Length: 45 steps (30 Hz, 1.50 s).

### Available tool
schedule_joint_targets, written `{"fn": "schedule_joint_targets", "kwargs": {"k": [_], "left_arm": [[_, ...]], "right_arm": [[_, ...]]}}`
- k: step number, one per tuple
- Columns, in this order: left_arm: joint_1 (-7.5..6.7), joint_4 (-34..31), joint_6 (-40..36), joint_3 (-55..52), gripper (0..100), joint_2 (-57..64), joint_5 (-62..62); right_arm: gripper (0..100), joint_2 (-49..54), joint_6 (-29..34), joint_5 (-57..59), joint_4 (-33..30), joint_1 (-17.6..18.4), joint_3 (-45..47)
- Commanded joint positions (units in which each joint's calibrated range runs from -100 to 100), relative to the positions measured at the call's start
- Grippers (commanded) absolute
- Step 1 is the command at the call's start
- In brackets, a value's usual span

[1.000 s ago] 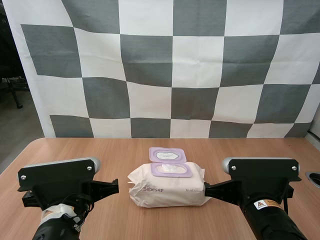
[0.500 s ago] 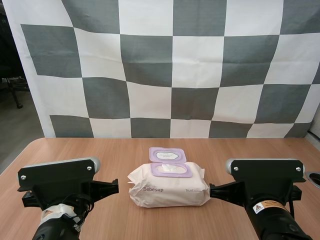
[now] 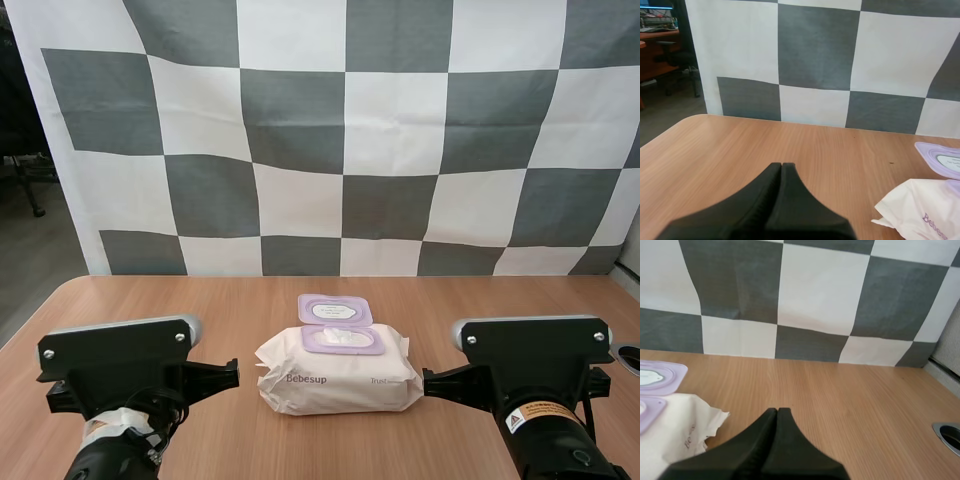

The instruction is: Open the wet wipes lid

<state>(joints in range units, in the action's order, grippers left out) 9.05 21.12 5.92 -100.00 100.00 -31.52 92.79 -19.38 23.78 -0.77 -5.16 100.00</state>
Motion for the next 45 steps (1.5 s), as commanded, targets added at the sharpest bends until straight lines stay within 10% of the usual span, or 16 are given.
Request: {"fn": "schedule_joint_targets", "kwargs": {"k": [1,7,26,31,45], "left_arm": [[-4.28,0.0,-0.1,0.0,0,0.0,-0.1],[-10.38,0.0,-0.1,0.0,0,0.0,-0.1],[-10.37,-1.7,-0.1,0.0,0,0.0,0.1],[-10.2,-27.5,-0.1,0.0,0,0.0,2.9],[-10.2,-22.0,-0.1,0.0,0,0.0,4.1]], "right_arm": [[0,4.2,0.1,0.0,0.0,1.6,0.0],[0,7.2,0.1,-3.2,0.2,4.8,0.0],[0,7.2,0.1,-4.0,0.0,4.8,0.0],[0,7.2,0.1,-4.0,0.0,4.8,0.0],[0,7.2,0.1,-4.0,0.0,4.8,0.0]]}}
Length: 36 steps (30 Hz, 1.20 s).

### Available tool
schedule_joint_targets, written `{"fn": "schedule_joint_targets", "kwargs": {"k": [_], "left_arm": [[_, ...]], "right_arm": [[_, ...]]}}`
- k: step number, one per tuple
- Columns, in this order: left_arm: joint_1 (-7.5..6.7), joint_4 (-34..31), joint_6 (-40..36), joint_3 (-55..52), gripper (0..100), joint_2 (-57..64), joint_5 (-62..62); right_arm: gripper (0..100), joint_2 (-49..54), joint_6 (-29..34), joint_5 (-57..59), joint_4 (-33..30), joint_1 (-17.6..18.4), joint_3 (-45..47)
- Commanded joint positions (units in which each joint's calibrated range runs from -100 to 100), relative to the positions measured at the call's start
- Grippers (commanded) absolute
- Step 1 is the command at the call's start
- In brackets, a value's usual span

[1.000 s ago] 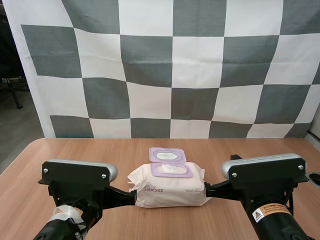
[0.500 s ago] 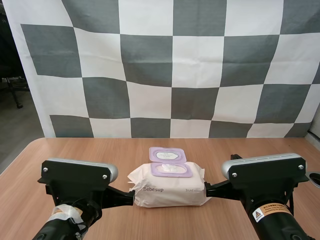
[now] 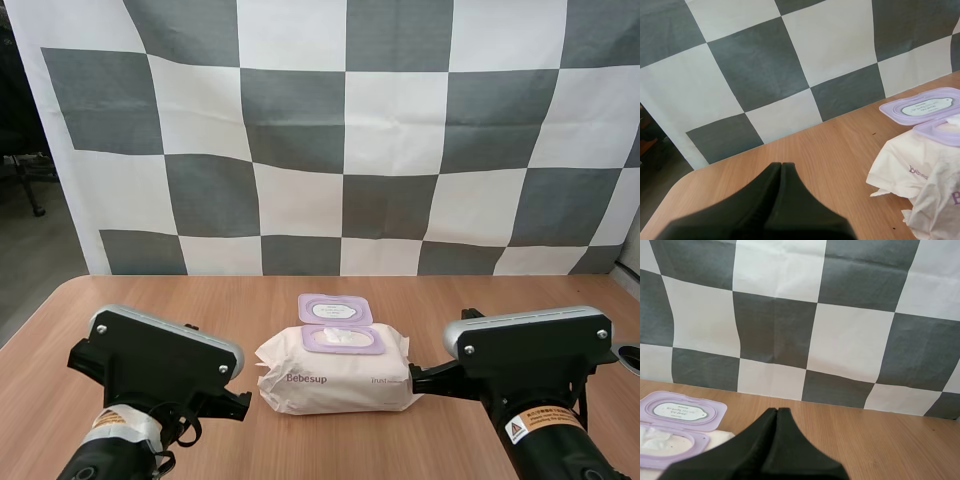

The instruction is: Open the wet wipes lid

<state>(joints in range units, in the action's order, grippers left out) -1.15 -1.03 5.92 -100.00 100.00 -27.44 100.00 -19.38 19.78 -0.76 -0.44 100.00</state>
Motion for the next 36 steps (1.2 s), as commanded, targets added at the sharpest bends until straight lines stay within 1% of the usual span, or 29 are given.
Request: {"fn": "schedule_joint_targets", "kwargs": {"k": [1,7,8,10,13,16,36], "left_arm": [[0.0,0.4,-0.1,0.0,0,0.0,0.0],[0.0,0.4,-0.3,0.0,0,0.0,-2.8],[0.0,1.0,-1.9,0.0,0,0.0,-2.3],[0.0,2.5,-10.1,0.0,0,0.0,-2.1],[0.0,1.0,-19.7,0.0,0,0.0,-1.9],[0.0,1.0,-26.0,0.0,0,0.0,-3.6],[0.0,1.0,-26.2,0.0,0,0.0,-4.4]], "right_arm": [[0,0.0,0.1,0.0,0.0,0.1,0.0],[0,0.0,0.1,0.0,0.0,0.1,0.0],[0,0.0,0.1,0.0,0.0,0.1,0.0],[0,0.0,0.1,0.0,0.0,0.1,0.0],[0,0.0,0.1,0.0,0.0,0.1,0.0],[0,0.0,0.1,0.0,0.0,0.1,0.0],[0,0.0,0.1,0.0,0.0,0.1,0.0]]}}
